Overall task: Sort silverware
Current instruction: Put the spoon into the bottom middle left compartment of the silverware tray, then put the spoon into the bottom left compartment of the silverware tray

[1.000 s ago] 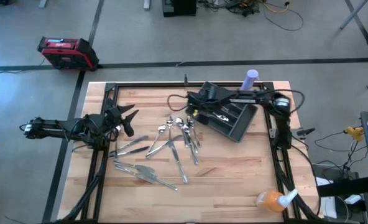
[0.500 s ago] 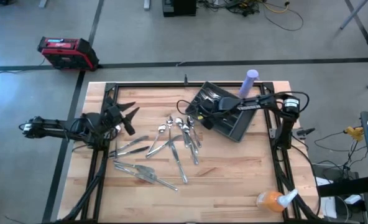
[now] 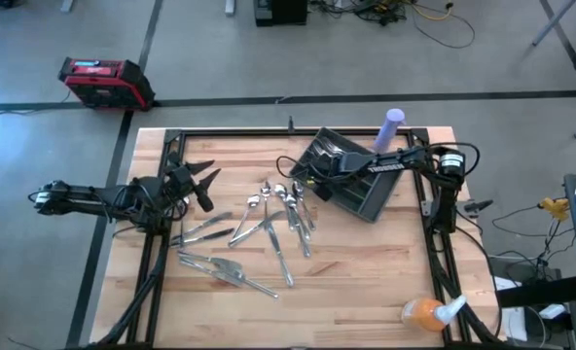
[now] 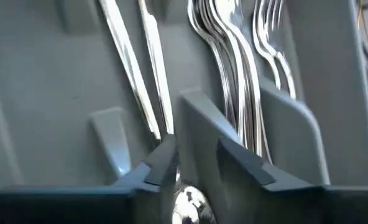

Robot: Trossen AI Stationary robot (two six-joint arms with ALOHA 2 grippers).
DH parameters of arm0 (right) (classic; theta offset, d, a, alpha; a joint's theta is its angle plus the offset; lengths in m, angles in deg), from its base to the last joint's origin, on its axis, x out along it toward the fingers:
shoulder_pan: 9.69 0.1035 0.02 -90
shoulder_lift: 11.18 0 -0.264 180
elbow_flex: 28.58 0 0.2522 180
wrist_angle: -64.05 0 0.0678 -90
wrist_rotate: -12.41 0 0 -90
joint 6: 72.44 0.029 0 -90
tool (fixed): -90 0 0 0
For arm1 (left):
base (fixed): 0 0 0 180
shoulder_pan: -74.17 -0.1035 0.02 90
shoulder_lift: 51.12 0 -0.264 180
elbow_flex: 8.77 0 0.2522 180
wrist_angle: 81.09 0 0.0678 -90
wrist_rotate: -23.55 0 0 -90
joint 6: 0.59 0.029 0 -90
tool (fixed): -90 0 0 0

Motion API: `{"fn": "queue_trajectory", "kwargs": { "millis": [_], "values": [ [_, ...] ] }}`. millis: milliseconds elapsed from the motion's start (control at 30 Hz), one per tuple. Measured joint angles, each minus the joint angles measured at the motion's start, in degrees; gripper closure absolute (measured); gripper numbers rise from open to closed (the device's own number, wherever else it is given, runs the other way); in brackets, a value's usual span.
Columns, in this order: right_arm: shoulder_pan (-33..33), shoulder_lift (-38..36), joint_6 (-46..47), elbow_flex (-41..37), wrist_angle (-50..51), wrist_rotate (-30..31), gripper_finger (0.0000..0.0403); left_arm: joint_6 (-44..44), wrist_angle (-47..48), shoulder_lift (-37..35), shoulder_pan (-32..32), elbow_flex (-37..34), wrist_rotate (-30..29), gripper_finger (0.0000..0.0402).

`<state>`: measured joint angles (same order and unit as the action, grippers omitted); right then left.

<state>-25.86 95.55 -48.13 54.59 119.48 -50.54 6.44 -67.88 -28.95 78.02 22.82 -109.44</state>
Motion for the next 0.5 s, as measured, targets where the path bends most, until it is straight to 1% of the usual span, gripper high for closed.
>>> {"fn": "queue_trajectory", "kwargs": {
  "millis": [67, 167, 267, 333, 400, 500],
  "values": [
    [0.45, -0.62, -2.29, 0.98, 0.14, -0.06, 0.0268, 0.00, 0.24, -0.01, 0.01, 0.00, -0.01, 0.0283],
    [1.91, -2.70, -4.64, 2.75, -0.37, -0.05, 0.0241, 0.00, 1.01, 0.20, 0.01, 0.00, 0.01, 0.0283],
    [4.03, -3.83, -8.84, 4.48, -2.02, 0.01, 0.0232, -0.01, 1.69, 0.86, 0.01, 0.01, 0.01, 0.0283],
    [5.81, -3.89, -13.07, 4.62, -6.25, -0.85, 0.0233, -0.02, 1.48, 1.75, 0.01, 0.02, 0.01, 0.0283],
    [7.54, -3.46, -17.00, 4.44, -12.52, -4.11, 0.0237, -0.10, 1.36, 2.73, 0.01, 0.02, 0.03, 0.0283],
    [9.25, -1.17, -21.15, 4.44, -21.65, -10.78, 0.0247, -0.87, 0.68, 4.24, 0.01, 0.02, 0.05, 0.0283]
  ]
}}
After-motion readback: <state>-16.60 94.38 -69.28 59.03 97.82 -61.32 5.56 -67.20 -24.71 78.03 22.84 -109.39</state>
